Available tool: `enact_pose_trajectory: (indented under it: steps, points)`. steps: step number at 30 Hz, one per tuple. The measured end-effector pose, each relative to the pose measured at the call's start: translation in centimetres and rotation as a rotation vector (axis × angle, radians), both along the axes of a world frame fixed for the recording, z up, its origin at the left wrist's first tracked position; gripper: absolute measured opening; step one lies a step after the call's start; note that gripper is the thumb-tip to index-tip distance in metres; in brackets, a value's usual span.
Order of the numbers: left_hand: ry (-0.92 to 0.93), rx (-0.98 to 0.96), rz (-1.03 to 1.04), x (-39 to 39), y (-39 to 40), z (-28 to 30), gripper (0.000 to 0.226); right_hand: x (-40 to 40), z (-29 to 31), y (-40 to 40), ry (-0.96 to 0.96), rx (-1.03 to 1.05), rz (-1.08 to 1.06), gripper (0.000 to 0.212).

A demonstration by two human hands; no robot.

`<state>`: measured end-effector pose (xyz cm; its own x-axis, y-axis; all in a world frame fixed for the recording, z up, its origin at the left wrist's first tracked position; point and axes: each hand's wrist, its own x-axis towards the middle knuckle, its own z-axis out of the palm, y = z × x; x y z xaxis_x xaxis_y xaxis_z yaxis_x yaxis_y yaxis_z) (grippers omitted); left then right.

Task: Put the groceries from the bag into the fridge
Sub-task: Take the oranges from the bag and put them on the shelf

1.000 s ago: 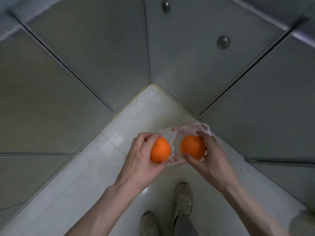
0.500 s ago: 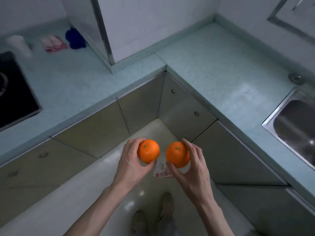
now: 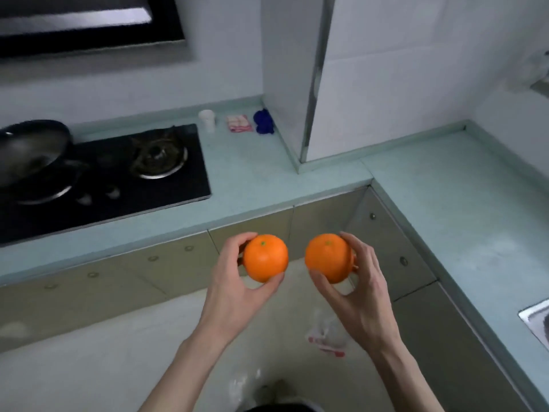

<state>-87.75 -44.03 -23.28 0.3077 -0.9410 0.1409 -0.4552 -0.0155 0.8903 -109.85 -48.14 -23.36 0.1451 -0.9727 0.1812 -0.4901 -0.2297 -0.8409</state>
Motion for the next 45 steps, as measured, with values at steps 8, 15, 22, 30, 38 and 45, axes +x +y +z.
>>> enact_pose_trajectory:
  steps: [8, 15, 22, 30, 38, 45]
  points:
    - [-0.004, -0.054, 0.354, 4.1, 6.7, 4.1, 0.072, 8.1, 3.3, -1.9, -0.094, -0.079, 0.370, 0.073]
    - [0.046, -0.130, 0.728, 7.8, 14.7, 6.8, 0.072, 16.6, 5.1, 1.3, -0.167, -0.032, 0.687, 0.073]
    - [-0.042, -0.199, 1.005, 10.9, 26.0, 9.1, 0.069, 25.6, 7.5, 9.9, -0.211, -0.060, 0.963, 0.070]
    - [-0.124, -0.255, 1.273, 14.0, 43.0, 11.1, 0.069, 34.9, 9.9, 25.9, -0.277, -0.068, 1.242, 0.068]
    - [-0.191, -0.273, 1.455, 15.9, 58.1, 12.0, 0.071, 41.8, 11.7, 41.7, -0.376, -0.040, 1.473, 0.068]
    - [-0.177, -0.394, 1.592, 17.0, 67.8, 14.5, 0.069, 46.3, 15.2, 52.9, -0.437, -0.033, 1.653, 0.066]
